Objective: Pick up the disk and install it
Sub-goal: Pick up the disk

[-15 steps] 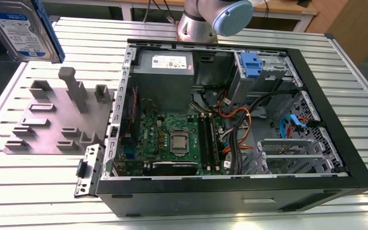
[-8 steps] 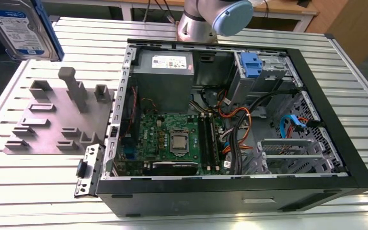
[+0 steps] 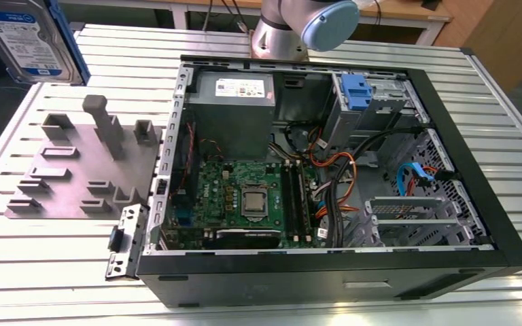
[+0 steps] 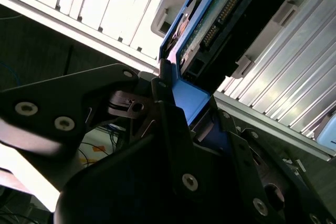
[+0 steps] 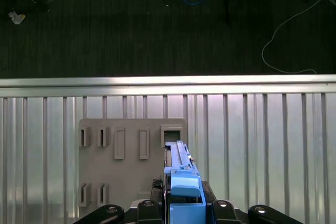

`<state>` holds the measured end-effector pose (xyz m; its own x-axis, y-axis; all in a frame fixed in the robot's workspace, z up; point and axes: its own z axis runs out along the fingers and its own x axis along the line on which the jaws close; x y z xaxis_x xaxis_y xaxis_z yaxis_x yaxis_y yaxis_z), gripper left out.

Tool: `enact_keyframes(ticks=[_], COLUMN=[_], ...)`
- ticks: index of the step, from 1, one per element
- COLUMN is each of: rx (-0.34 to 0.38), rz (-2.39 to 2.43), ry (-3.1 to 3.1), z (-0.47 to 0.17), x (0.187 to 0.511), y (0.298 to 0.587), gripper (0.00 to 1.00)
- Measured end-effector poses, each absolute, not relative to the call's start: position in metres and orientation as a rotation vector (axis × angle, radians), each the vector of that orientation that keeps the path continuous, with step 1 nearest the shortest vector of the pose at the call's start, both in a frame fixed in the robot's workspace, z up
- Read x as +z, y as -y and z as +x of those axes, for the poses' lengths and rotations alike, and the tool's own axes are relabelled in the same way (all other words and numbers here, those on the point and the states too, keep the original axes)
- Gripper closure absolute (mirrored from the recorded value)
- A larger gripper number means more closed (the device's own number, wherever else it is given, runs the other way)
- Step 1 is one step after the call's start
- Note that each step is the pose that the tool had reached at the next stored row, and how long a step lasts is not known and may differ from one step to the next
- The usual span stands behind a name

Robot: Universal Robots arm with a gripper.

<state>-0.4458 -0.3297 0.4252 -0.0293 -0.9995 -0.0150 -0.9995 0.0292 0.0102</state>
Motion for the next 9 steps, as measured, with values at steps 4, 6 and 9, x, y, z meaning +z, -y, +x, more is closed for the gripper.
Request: enact_keyframes(ticks=[4,6,9], rx=[0.028,0.028,0.028], rz=[-2.186,-2.186,-2.186], ry=[-2.251,-2.251,-2.251], z=[-0.4458,-0.4458,-0.4458], x=[0.4262,0.4265,0.4288], y=[0.3297,0.3297,0.3297], gripper=[0.64,0.64,0.64])
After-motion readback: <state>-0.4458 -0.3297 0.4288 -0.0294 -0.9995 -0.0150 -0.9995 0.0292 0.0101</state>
